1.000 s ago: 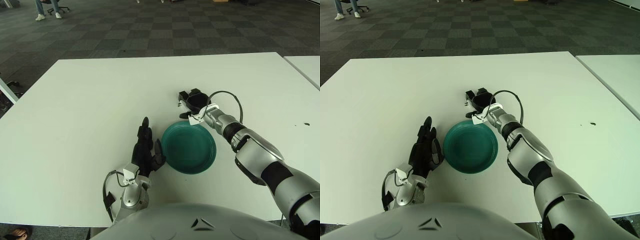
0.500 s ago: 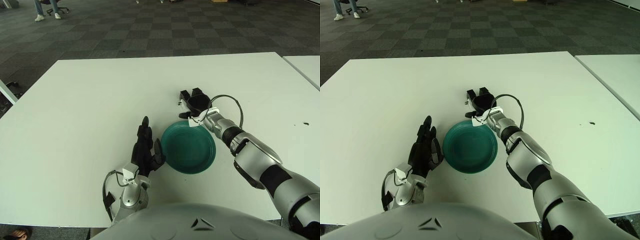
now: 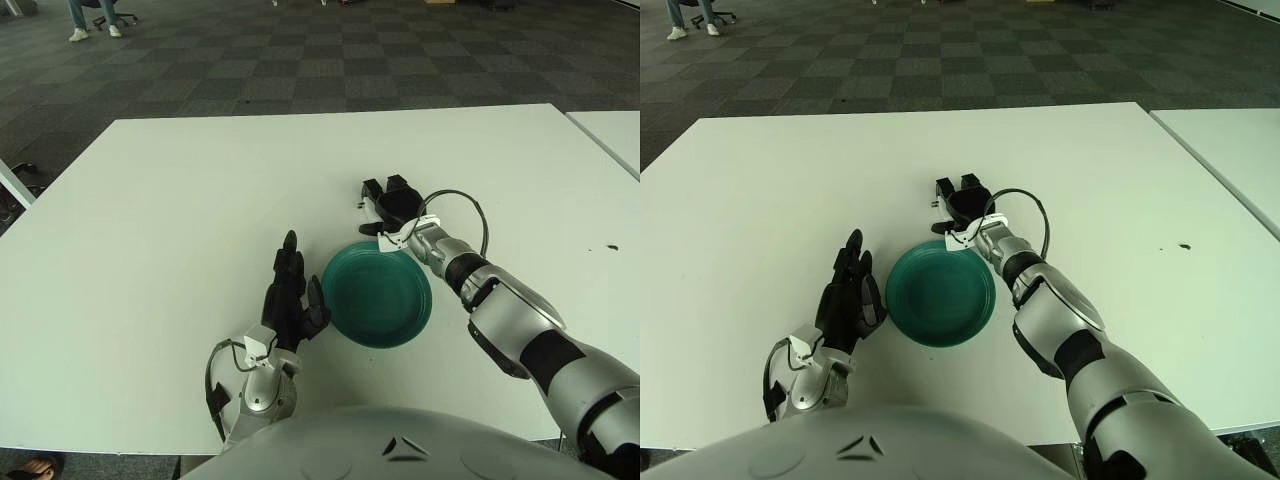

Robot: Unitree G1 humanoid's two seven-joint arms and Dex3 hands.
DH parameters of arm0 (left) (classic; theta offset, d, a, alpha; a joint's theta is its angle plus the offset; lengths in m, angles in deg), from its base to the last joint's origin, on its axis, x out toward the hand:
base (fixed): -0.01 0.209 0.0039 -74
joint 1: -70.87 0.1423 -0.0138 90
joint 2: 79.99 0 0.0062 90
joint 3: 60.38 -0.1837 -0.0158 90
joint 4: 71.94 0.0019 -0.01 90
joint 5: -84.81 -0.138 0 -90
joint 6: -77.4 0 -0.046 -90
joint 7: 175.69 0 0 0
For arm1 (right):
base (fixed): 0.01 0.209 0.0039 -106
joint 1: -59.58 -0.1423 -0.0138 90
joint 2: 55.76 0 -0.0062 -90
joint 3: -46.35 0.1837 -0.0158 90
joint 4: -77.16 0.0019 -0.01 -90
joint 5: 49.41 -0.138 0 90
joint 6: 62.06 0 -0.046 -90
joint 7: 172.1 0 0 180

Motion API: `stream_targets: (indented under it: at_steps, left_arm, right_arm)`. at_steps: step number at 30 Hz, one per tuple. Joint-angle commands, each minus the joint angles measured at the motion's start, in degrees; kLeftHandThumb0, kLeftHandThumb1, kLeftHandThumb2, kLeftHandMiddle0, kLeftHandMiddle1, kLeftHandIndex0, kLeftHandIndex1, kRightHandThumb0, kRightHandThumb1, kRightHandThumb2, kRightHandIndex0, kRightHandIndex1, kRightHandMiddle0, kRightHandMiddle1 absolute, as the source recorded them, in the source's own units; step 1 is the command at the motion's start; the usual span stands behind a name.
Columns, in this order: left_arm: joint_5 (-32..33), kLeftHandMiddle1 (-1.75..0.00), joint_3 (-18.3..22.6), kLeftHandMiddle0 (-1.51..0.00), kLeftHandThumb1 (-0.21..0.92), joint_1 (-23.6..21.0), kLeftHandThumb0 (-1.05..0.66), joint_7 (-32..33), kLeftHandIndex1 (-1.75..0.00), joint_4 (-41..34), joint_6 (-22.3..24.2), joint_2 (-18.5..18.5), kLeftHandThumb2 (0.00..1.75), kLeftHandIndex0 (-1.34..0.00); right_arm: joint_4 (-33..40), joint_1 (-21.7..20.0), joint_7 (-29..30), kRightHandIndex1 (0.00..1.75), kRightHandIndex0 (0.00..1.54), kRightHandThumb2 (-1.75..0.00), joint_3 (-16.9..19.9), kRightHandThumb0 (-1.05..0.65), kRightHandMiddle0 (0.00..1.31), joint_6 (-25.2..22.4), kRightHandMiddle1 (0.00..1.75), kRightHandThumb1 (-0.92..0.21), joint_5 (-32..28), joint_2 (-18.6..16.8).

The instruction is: Put the charger into the plate.

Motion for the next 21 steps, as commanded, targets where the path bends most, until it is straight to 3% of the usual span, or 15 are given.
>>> stream_targets:
  at_steps: [1, 14, 17, 21]
  left_arm:
    - [0.60, 0.00, 1.72, -0.10, 0.92, -1.55, -1.05, -1.28, -0.18, 1.48, -0.28, -0.09, 1.05, 0.00]
    - [0.67, 0.00, 3.95, -0.09, 0.92, -3.14, -1.05, -3.93, -0.15, 5.90, -3.21, 0.82, 1.04, 0.00]
    - [0.64, 0.00, 3.43, -0.09, 0.92, -2.77, -1.05, -3.76, -0.14, 6.14, -4.90, 1.77, 1.04, 0.00]
    - [0.61, -0.01, 2.87, -0.12, 0.92, -2.48, -1.05, -3.31, -0.15, 5.95, -6.07, 2.62, 1.03, 0.00]
  right_arm:
    - [-1.73, 0.51, -3.65, 1.75, 0.76, -0.73, 1.26, -0.38, 0.31, 0.35, 1.75, -0.78, -1.02, 2.78]
    - [1.18, -6.49, -6.08, 1.75, 0.75, -0.87, 7.38, -0.39, 0.36, 3.76, 1.75, -0.66, -4.35, 5.17]
    - [13.57, -4.40, -9.52, 1.75, 0.74, -0.94, 9.39, -0.40, 0.40, 7.00, 1.75, -0.61, -5.72, 9.91]
    - [30.20, 0.85, -15.90, 1.75, 0.72, -1.03, 11.93, -0.42, 0.44, 6.65, 1.75, -0.54, -7.21, 14.71]
